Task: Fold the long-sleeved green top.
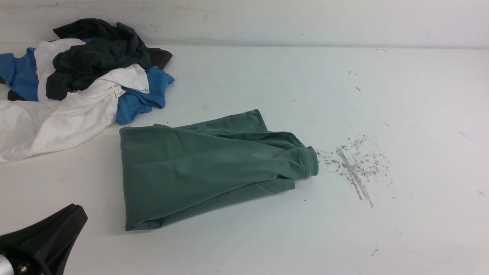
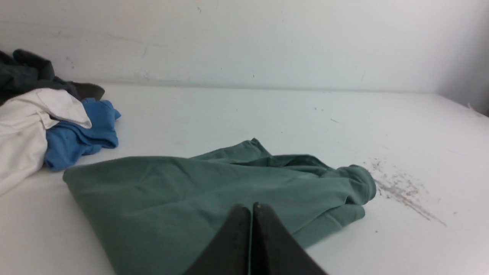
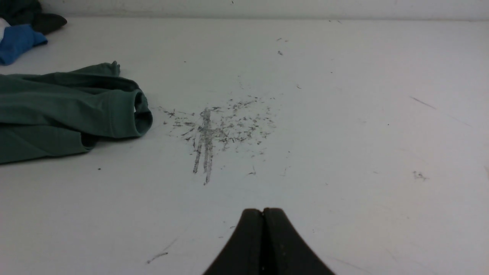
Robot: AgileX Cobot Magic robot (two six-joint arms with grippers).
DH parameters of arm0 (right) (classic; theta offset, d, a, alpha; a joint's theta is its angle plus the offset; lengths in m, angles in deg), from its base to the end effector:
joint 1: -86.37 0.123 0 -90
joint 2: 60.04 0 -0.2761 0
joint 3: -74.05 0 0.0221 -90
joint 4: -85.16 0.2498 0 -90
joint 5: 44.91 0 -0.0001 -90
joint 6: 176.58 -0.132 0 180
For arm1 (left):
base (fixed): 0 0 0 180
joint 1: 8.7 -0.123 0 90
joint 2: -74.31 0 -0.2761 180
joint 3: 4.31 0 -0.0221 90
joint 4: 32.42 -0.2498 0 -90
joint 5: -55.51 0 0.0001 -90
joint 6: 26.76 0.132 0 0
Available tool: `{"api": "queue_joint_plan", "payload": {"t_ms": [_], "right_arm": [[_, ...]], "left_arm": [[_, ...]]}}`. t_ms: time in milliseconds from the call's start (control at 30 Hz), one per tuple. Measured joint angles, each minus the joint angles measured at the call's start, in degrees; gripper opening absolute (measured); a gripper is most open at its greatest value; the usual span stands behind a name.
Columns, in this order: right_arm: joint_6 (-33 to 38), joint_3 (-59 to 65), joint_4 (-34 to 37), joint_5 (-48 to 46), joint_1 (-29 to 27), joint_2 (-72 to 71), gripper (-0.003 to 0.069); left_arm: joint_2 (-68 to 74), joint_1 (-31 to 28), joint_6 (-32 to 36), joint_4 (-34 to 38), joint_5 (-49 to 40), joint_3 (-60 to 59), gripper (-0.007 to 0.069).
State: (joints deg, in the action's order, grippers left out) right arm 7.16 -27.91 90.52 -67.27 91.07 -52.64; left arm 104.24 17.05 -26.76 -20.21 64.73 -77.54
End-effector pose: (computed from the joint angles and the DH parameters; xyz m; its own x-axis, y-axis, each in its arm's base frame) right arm 0.0984 0.0128 0.1602 -0.3056 -0.0038 -0.9522 -0.1091 0.9935 0.0311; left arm 0.1285 -0.0571 0.2158 -0.1480 -0.1604 -0.9759 0.3812 0.9012 -0.2059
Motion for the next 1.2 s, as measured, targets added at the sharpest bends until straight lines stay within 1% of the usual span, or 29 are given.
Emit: {"api": "queue_joint_plan", "payload": {"t_ms": [133, 200, 300, 433, 467, 567, 700, 800, 833, 967, 1200], "right_arm": [[0.0, 0.0, 0.0, 0.0, 0.0, 0.0, -0.0014], [0.0, 0.0, 0.0, 0.0, 0.0, 0.0, -0.0014], [0.0, 0.0, 0.0, 0.0, 0.0, 0.0, -0.0014], [0.0, 0.0, 0.0, 0.0, 0.0, 0.0, -0.0014], [0.0, 0.0, 0.0, 0.0, 0.0, 0.0, -0.0014], [0.0, 0.0, 0.0, 0.0, 0.0, 0.0, -0.0014], [0.0, 0.0, 0.0, 0.0, 0.0, 0.0, -0.0014], [0.0, 0.0, 0.0, 0.0, 0.0, 0.0, -0.0014], [0.0, 0.0, 0.0, 0.0, 0.0, 0.0, -0.0014], [0.0, 0.0, 0.0, 0.0, 0.0, 0.0, -0.0014], [0.0, 0.0, 0.0, 0.0, 0.0, 0.0, -0.0014]], "left_arm": [[0.0, -0.2, 2.5, 0.6, 0.5, -1.3, -0.0004], [0.0, -1.4, 4.7, 1.6, 1.7, -1.9, -0.0004], [-0.5, -5.6, 8.7, 4.5, 2.0, -2.0, -0.0004], [-5.8, -10.6, 11.1, 3.7, -0.7, -2.6, -0.0004], [-7.9, -11.8, 10.8, 2.7, -1.9, -3.1, -0.0004], [-13.3, -15.9, 7.2, -2.1, -6.1, -4.9, -0.0004], [-20.3, -22.3, -1.0, -13.2, -15.5, -5.3, -0.0004], [-22.4, -26.8, -7.4, -16.6, -23.0, -5.3, -0.0004], [-22.5, -27.5, -8.3, -16.9, -24.8, -5.3, -0.0004], [-22.5, -28.0, -9.3, -17.1, -29.3, -5.3, -0.0004], [-22.5, -25.4, -8.1, -17.2, -30.0, -5.2, -0.0004]]}}
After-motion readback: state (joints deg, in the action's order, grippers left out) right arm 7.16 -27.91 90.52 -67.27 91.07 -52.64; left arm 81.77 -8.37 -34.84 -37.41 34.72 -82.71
